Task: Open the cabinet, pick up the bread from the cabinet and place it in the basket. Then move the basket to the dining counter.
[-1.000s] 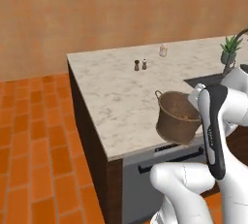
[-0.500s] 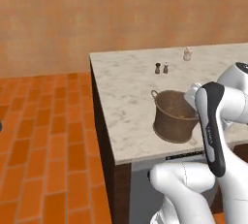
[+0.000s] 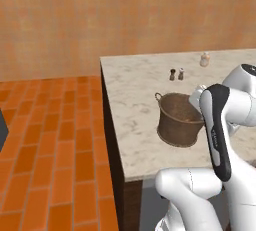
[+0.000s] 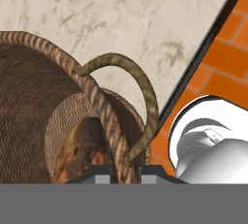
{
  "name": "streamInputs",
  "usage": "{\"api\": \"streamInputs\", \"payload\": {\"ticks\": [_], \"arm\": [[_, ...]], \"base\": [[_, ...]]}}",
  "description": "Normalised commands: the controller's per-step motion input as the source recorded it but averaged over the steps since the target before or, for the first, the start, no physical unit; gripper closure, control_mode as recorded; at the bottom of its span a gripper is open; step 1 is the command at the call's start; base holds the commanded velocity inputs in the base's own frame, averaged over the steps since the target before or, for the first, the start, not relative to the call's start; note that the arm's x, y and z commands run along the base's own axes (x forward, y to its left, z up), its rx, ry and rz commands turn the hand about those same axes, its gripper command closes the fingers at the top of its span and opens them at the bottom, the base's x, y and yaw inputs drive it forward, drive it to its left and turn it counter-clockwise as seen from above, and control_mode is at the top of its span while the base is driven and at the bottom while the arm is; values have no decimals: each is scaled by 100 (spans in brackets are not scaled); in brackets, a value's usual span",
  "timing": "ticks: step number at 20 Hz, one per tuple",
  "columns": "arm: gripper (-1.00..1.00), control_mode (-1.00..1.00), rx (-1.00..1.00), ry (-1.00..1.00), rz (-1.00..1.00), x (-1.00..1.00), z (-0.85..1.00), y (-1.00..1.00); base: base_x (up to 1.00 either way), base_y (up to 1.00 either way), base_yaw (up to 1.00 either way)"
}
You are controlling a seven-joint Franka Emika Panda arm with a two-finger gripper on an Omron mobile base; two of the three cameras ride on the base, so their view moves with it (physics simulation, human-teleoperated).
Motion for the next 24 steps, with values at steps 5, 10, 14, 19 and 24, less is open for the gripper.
{"api": "streamInputs", "payload": {"ticks": [5,10,14,19,24], "arm": [[100,-100,0,0,1,21,0,0],[100,-100,0,5,6,84,0,0],[100,-100,-3,0,1,100,-30,-4],[100,-100,0,6,1,93,-61,-24],[100,-100,0,7,0,56,-62,-8]], "base": [[26,0,2],[0,0,0],[0,0,0],[0,0,0],[0,0,0]]}}
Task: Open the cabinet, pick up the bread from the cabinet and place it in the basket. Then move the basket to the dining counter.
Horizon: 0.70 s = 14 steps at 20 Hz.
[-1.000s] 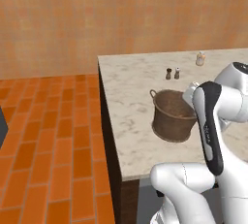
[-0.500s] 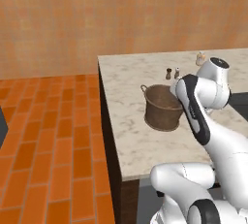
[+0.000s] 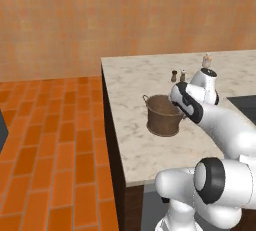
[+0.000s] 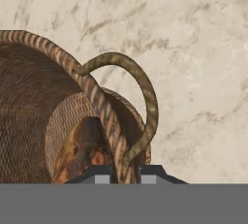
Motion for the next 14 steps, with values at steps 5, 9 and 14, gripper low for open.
{"api": "streamInputs", "payload": {"ticks": [5,9,14], "arm": [[100,-100,3,4,1,26,-49,-1],[100,-100,5,1,4,12,-47,0],[100,-100,0,0,4,0,-36,0]], "base": [[0,0,0],[0,0,0],[0,0,0]]}}
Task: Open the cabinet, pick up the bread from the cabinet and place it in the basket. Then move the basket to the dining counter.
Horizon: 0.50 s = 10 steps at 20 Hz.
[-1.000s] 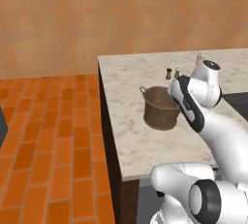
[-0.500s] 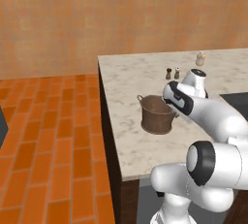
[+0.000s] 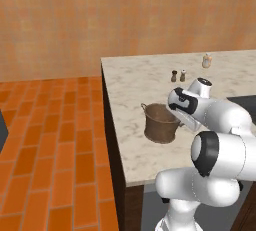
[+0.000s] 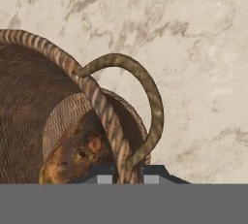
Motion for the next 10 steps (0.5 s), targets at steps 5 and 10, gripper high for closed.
{"api": "streamInputs", "payload": {"ticks": [5,10], "arm": [[-100,-100,0,0,2,0,-7,0],[-100,-100,0,0,0,0,1,2]], "base": [[0,0,0],[0,0,0]]}}
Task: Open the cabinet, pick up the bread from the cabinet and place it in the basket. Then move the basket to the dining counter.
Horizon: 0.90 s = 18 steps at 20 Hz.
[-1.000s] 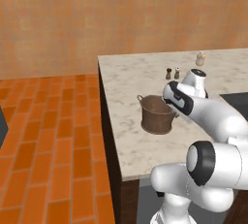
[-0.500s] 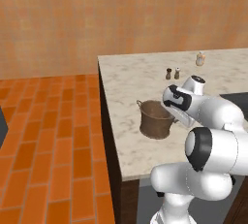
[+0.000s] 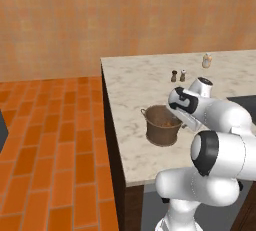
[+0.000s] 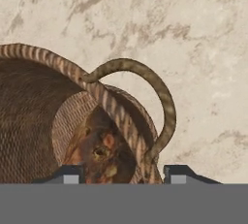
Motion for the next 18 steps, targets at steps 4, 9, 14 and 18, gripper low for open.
{"api": "streamInputs", "payload": {"ticks": [4,9,14,18], "arm": [[-100,-100,-5,0,5,0,24,10],[-100,-100,-20,1,25,-17,75,27],[-100,-100,-45,-16,35,-50,97,51],[-100,-100,-32,-38,43,-84,94,29]], "base": [[0,0,0],[0,0,0],[0,0,0],[0,0,0]]}}
